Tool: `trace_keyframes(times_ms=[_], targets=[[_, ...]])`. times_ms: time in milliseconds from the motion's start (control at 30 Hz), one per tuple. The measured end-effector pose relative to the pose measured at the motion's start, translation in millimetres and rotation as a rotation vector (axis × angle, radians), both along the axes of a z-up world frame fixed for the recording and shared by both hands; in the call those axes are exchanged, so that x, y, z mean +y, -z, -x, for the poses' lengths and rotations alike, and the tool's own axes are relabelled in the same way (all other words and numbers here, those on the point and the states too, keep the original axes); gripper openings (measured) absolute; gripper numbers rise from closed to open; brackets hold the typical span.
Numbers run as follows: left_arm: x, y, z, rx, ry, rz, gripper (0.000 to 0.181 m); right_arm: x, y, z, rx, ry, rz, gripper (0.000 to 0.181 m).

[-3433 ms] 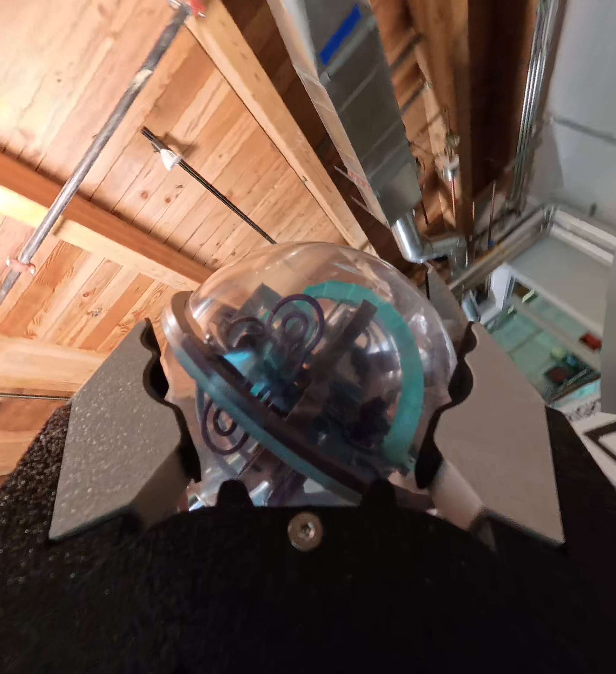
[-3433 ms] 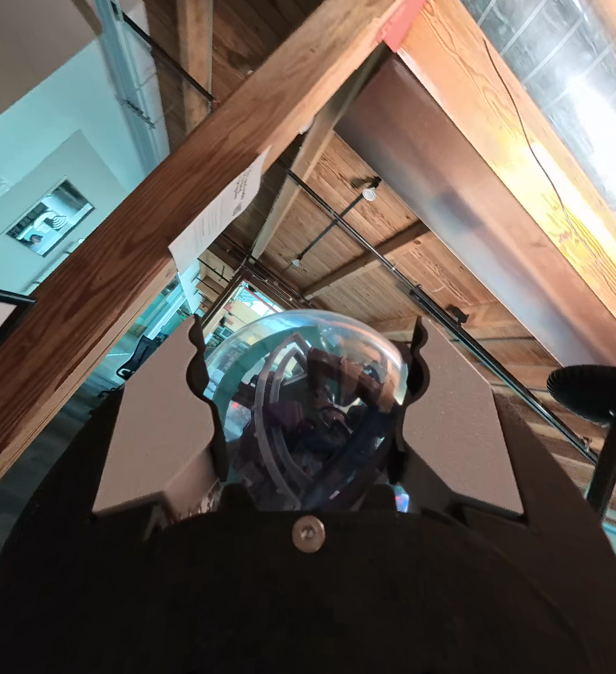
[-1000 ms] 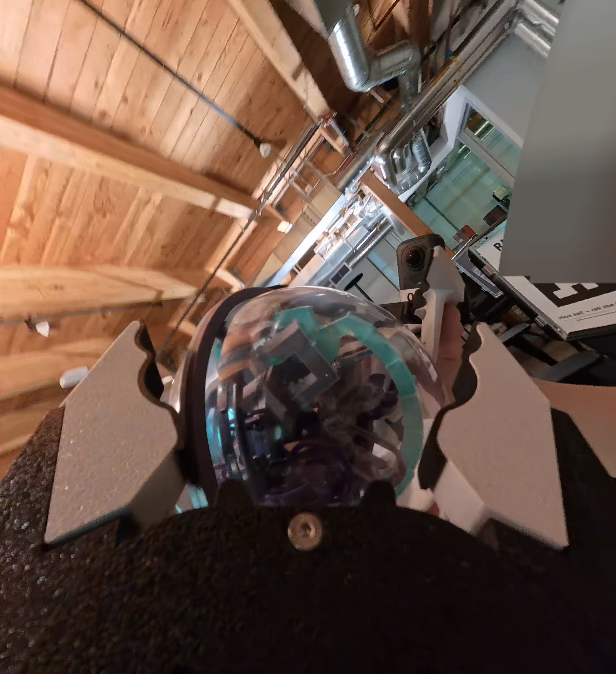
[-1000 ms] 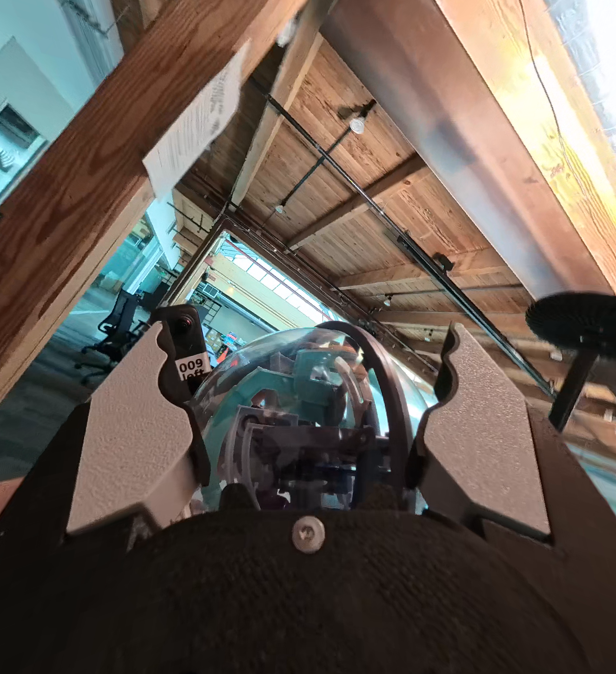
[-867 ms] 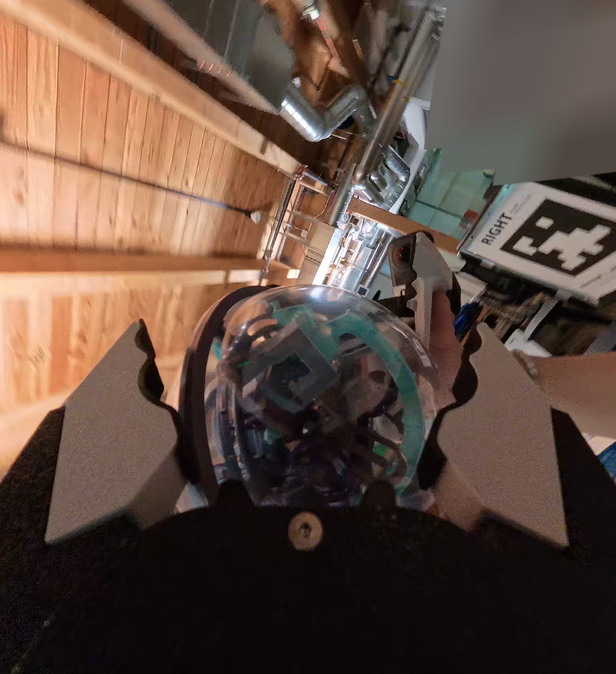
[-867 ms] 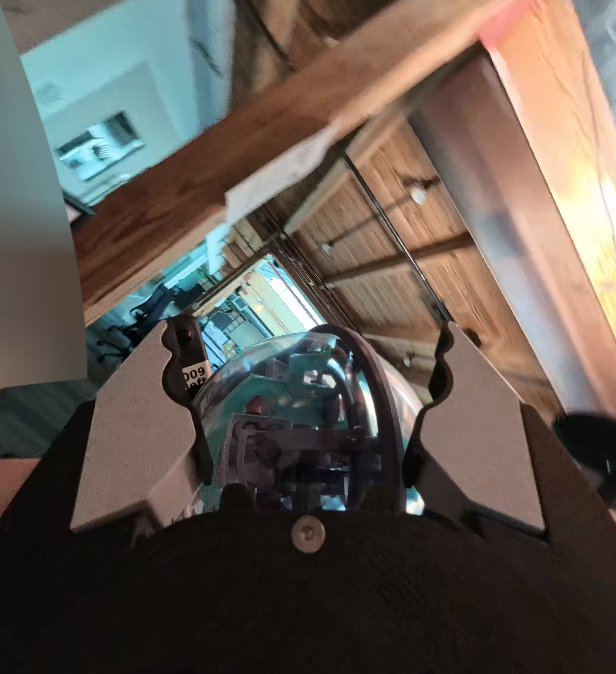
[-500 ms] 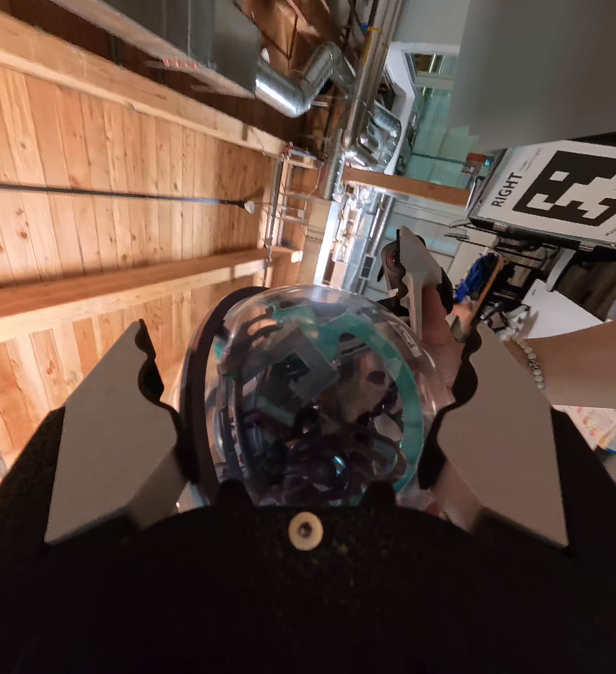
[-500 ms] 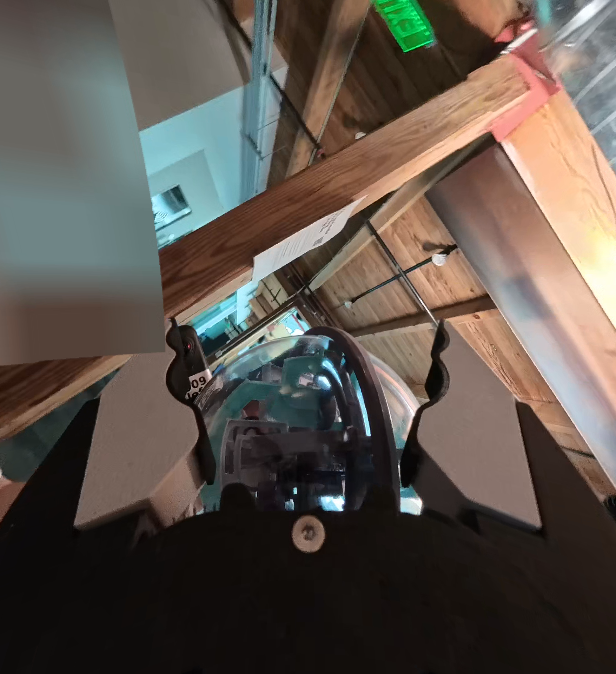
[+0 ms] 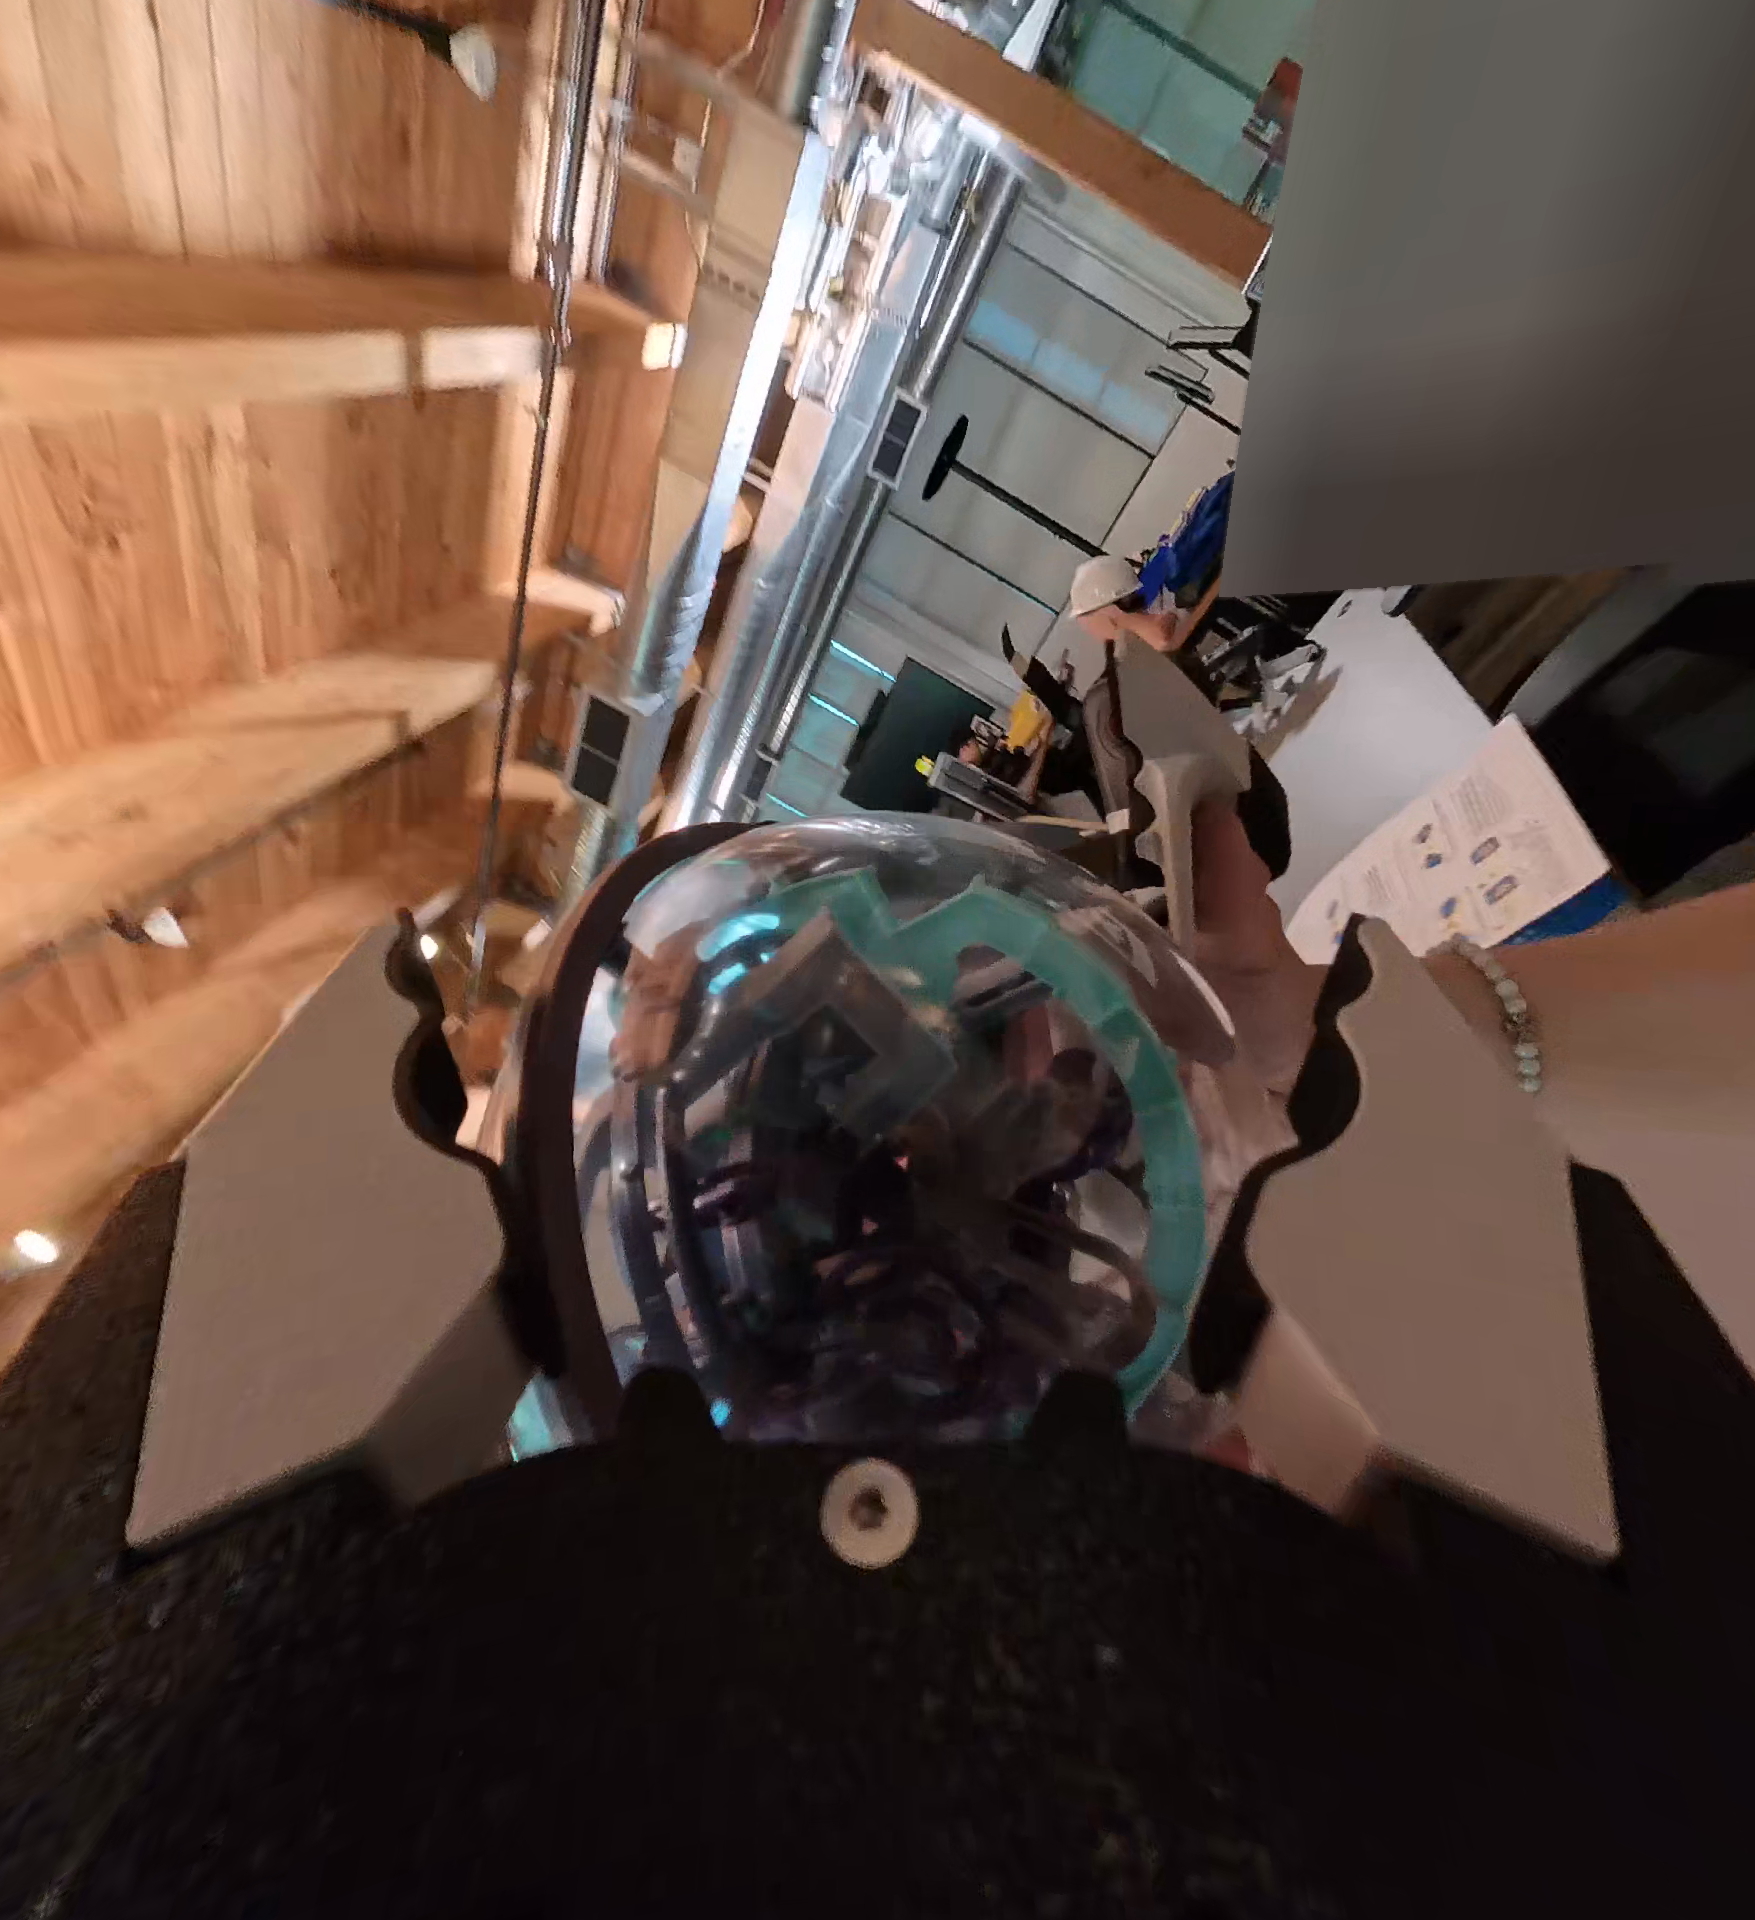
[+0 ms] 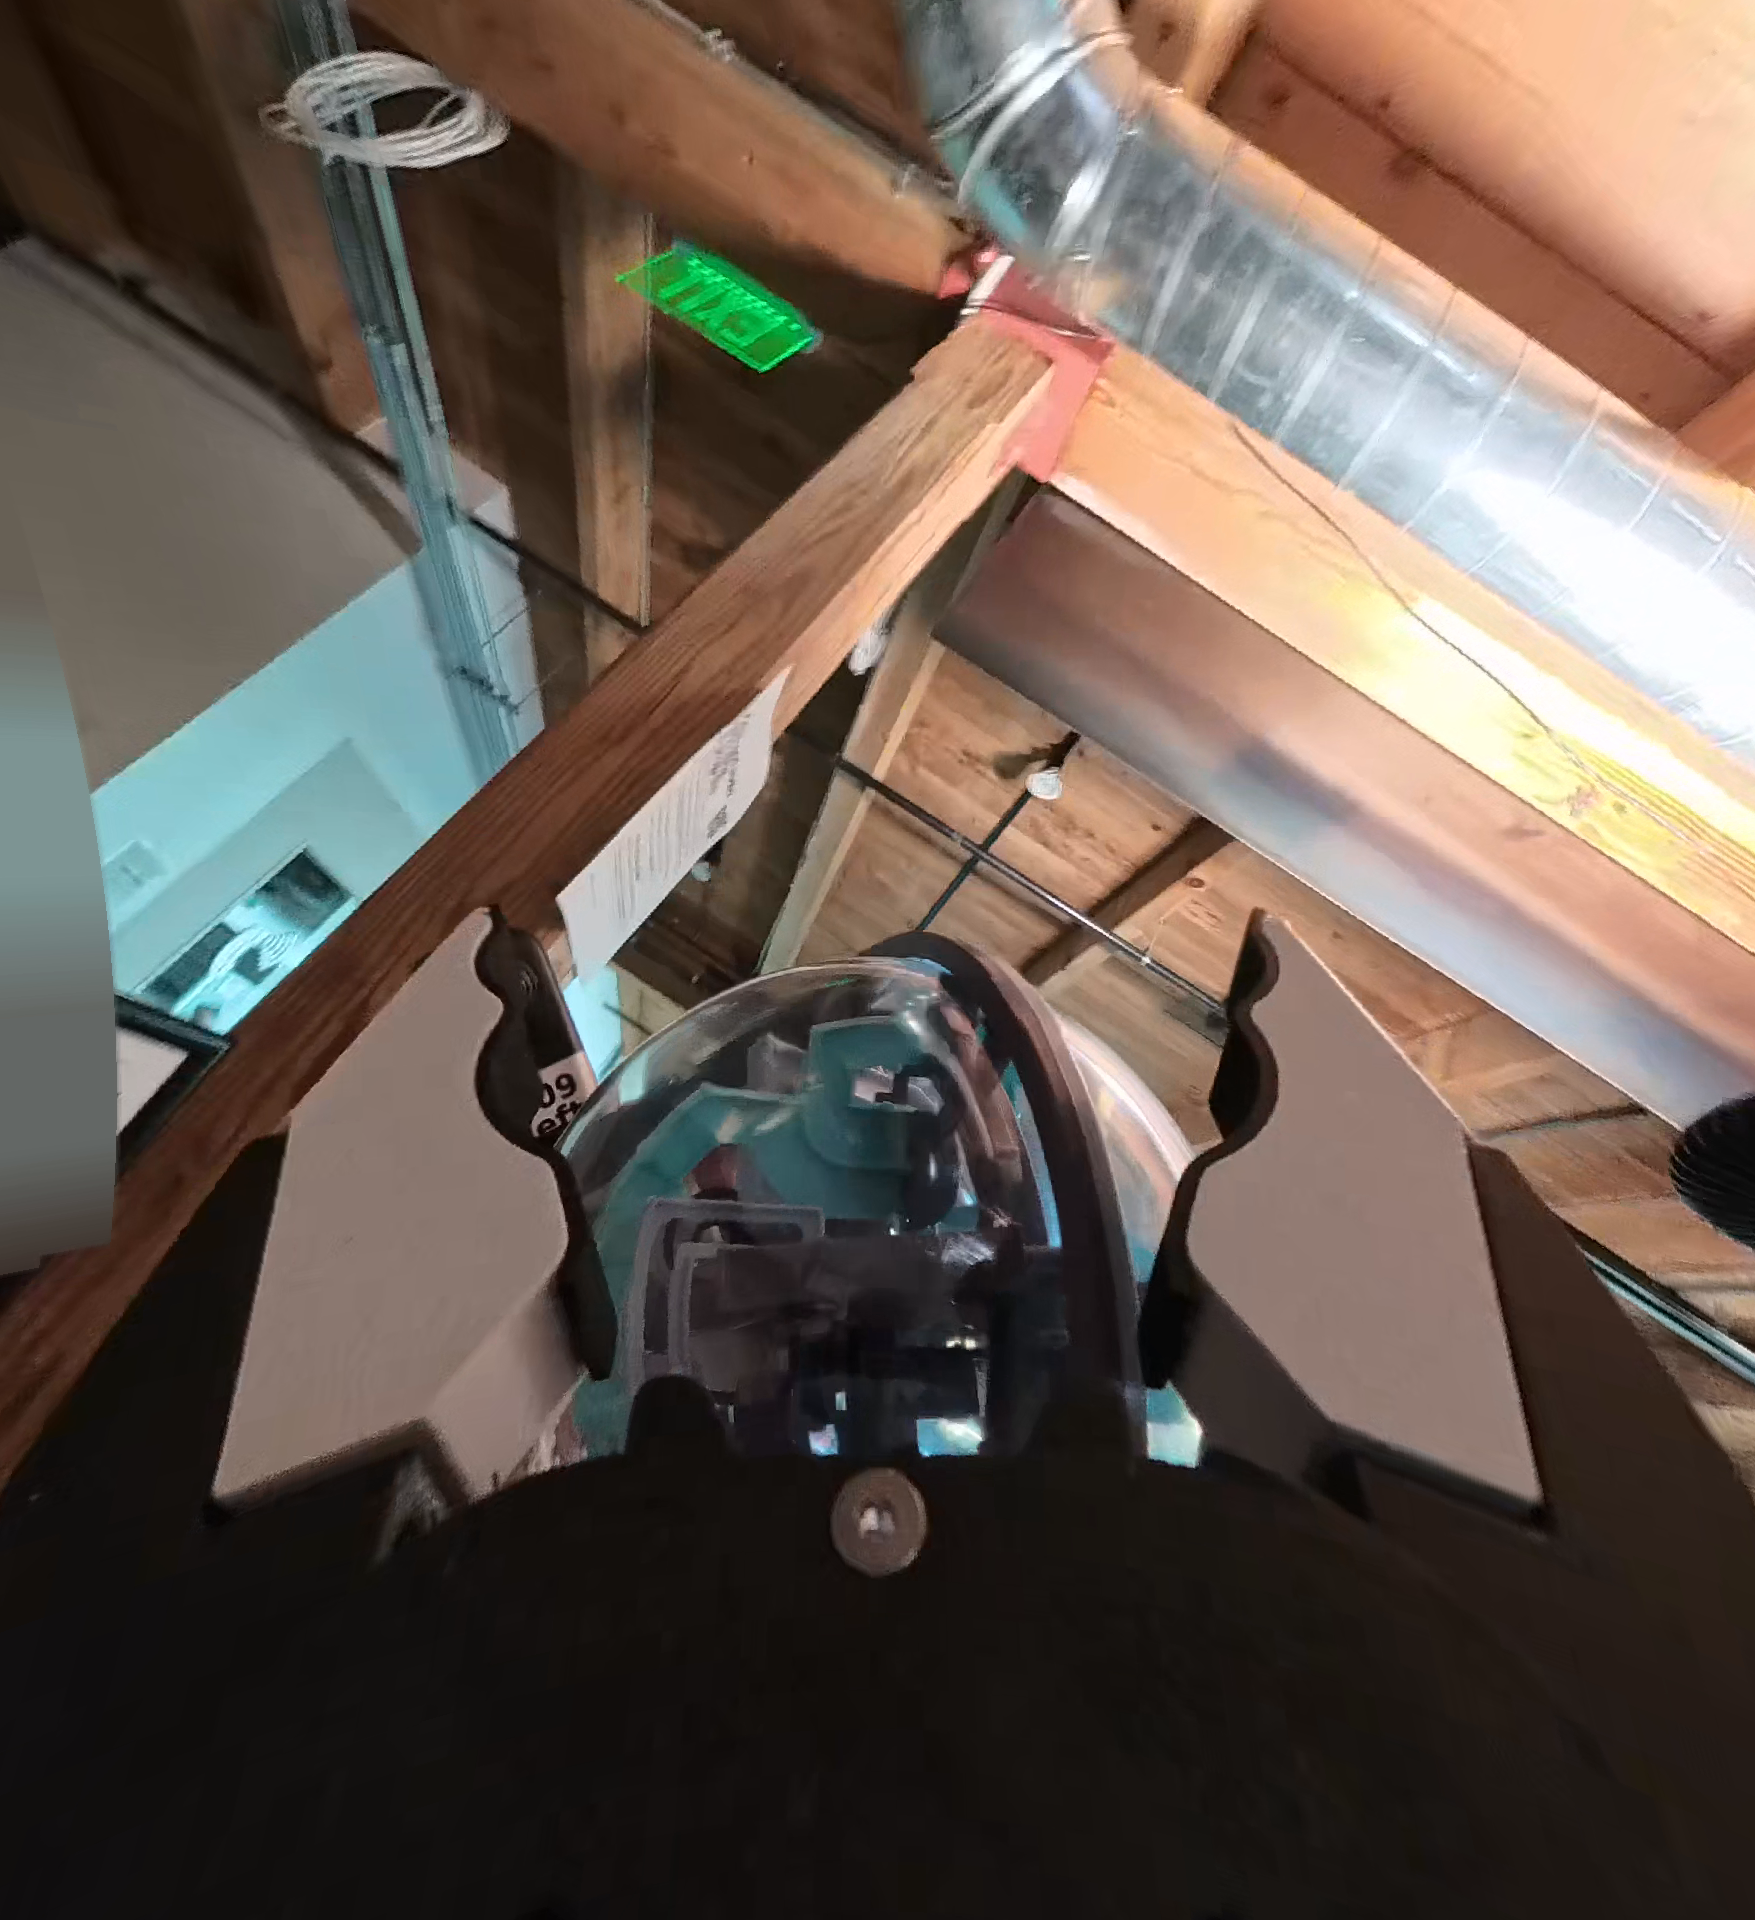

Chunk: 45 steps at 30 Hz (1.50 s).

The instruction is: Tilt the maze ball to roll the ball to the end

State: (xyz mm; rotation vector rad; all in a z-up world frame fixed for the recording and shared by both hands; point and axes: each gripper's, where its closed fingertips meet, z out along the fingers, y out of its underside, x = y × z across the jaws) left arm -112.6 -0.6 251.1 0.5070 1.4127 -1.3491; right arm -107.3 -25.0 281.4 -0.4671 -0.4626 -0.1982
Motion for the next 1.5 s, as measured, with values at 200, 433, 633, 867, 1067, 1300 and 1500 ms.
trace_keyframes(times_ms=[200,433,633,867,1067,1300,1500], targets=[[1.9,8.9,-35.1,0.194,-0.033,0.000,0.157,-0.9,12.8,-43.0,0.190,-0.058,-0.024,0.129],[-5.7,18.2,-47.3,0.211,-0.013,-0.007,0.158,-9.3,21.6,-54.8,0.211,-0.036,-0.029,0.128],[-13.7,18.3,-42.6,0.181,0.004,-0.011,0.158,-18.4,21.3,-48.8,0.181,-0.017,-0.035,0.128],[-22.7,17.0,-30.7,0.114,0.009,-0.030,0.158,-30.6,18.2,-37.4,0.133,-0.032,-0.055,0.125],[-27.7,17.6,-25.1,0.104,-0.030,-0.052,0.158,-36.7,18.5,-34.5,0.137,-0.077,-0.077,0.123],[-26.4,18.8,-17.6,0.076,-0.046,-0.068,0.158,-36.7,18.8,-27.9,0.122,-0.102,-0.088,0.122],[-26.8,24.2,-8.1,0.111,-0.069,-0.047,0.158,-36.3,25.8,-13.3,0.110,-0.085,-0.082,0.121]])
